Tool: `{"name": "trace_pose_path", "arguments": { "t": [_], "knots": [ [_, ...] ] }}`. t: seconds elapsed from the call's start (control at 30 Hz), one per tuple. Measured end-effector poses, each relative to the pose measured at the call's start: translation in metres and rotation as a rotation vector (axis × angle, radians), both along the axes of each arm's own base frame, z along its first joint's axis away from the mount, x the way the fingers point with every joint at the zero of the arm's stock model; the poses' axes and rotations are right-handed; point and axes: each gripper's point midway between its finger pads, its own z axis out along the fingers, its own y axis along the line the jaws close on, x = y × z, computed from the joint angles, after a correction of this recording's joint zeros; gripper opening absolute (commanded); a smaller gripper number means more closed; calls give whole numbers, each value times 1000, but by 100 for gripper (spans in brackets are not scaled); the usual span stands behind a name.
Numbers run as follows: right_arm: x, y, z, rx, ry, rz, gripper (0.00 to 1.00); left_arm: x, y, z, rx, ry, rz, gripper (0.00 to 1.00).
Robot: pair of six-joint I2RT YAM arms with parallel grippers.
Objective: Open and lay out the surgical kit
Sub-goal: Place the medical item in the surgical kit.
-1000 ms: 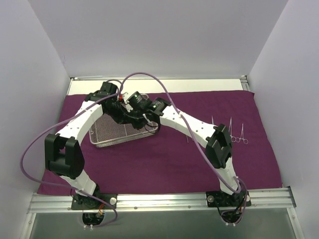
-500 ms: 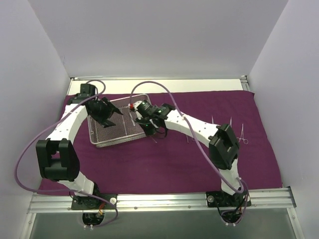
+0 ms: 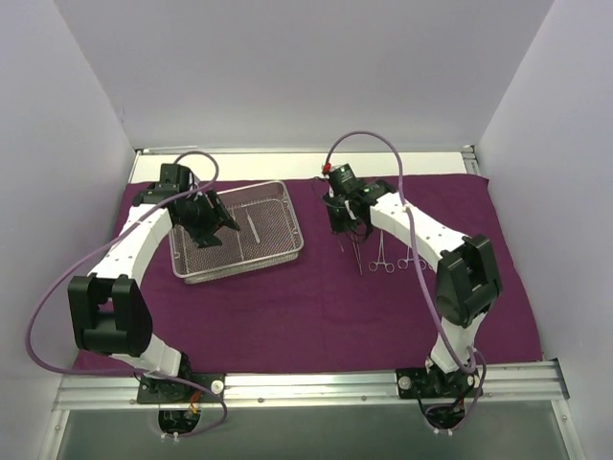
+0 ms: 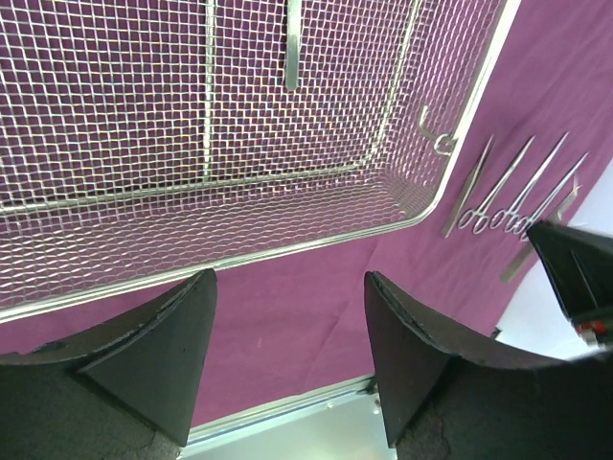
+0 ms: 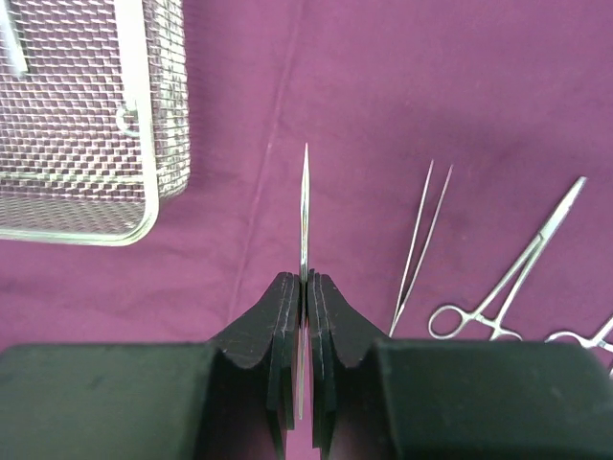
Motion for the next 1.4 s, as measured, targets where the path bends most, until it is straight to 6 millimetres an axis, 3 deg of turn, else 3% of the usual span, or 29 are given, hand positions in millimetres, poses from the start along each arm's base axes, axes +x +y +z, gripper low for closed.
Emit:
{"name": "trace_pose_path", "arguments": {
  "t": [0.33,0.7,0.8,1.07,1.27,1.4],
  "knots": [
    [-2,-14,-63,-102,113,-74,2,8,-8,-4,76,15,-77,64],
    [-6,-28,-100,-163,152,-126,6,14,-11,-4,131,19,-89,64],
    [-5,-27,-110,-170,163,-130,12,15,-13,-8,144,33,-97,71],
    [-2,-25,-113,-161,155,-135,36,28,-27,-13,185,46,-138,72],
    [-1,-25,-110,-165,155,-133,41,51,-28,-27,244,59,-145,69],
    [9,-24,-89,-158,131,-130,45,67,-27,-42,300,79,-141,69]
  ]
}}
